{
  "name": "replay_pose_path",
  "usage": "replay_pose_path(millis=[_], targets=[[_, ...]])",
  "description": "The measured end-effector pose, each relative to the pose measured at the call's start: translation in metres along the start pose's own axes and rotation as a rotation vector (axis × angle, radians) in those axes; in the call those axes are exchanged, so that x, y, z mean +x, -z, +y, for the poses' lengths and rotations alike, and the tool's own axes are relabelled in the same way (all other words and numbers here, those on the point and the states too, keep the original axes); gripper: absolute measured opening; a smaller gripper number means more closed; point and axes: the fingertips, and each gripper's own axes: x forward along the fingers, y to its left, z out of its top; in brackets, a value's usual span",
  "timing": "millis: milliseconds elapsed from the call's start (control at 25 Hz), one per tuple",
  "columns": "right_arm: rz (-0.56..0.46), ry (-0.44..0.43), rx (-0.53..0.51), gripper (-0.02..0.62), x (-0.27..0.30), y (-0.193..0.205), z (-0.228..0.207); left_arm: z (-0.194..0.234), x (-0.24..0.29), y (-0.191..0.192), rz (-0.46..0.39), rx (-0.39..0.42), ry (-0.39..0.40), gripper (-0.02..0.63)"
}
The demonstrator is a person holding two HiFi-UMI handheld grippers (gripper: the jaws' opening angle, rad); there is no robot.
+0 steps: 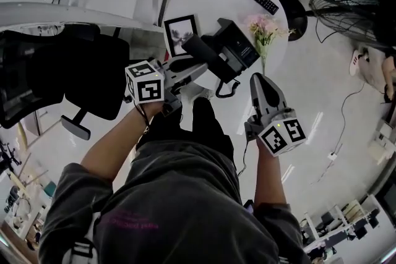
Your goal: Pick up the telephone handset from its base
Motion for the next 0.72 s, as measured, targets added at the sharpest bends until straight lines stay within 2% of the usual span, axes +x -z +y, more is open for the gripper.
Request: replay_pose_path(millis=[200, 720], targets=[[-0.049, 0.019, -0.012, 0.018, -0.003, -0.013, 0.022, -0.021, -0.027, -0.029, -0.005, 0.047, 0.019, 0.076], [-0.174, 0.064, -0.071, 0.018, -0.022, -0.047, 0.085, -0.065, -0.095, -0.091, -0.095, 0.135, 0.091, 0.077]])
